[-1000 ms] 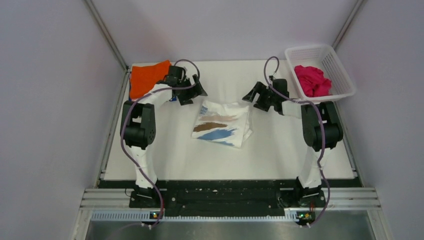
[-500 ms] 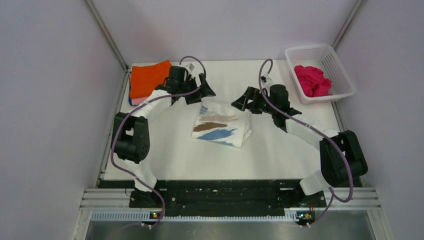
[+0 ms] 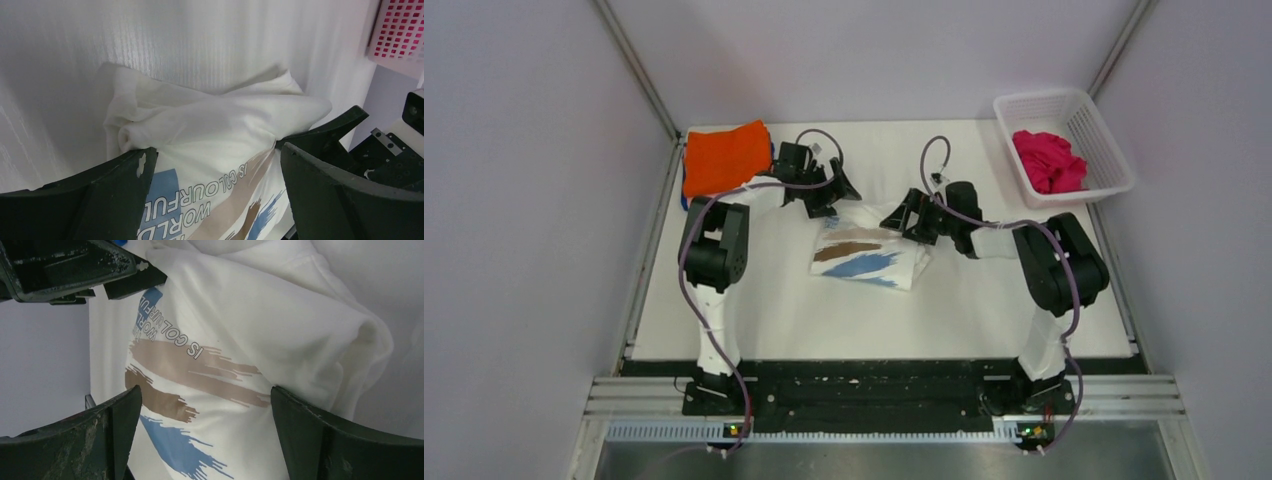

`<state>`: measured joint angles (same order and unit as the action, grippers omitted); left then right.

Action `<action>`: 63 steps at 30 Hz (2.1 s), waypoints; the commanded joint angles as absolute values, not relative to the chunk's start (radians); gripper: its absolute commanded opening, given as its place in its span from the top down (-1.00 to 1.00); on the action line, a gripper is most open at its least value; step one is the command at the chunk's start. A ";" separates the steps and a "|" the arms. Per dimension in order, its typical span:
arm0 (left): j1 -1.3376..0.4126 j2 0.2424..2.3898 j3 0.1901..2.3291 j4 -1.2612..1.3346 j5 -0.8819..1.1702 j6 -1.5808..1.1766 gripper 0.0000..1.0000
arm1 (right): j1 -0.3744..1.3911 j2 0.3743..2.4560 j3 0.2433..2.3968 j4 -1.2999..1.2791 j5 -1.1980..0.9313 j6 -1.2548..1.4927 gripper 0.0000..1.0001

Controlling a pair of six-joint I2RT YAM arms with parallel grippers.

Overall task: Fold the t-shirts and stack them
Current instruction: Smooth out wrinkles on the folded tshirt

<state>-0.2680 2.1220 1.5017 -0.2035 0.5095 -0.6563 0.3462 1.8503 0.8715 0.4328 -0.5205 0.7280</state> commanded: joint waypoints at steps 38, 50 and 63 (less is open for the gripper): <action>-0.259 1.704 0.996 -0.153 0.399 -0.647 -0.98 | 0.628 1.784 1.109 -0.254 0.194 0.504 -0.49; -0.259 1.728 0.991 -0.146 0.400 -0.649 -0.95 | 0.601 1.706 1.047 -0.076 0.015 0.524 1.00; -0.258 1.726 0.983 -0.172 0.372 -0.649 -0.95 | 0.370 1.690 0.691 0.448 -0.533 0.786 1.00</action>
<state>-0.2588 1.7115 0.9920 -0.1818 0.3912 -0.6525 0.4103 1.6676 0.7845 0.1986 -0.3473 0.6758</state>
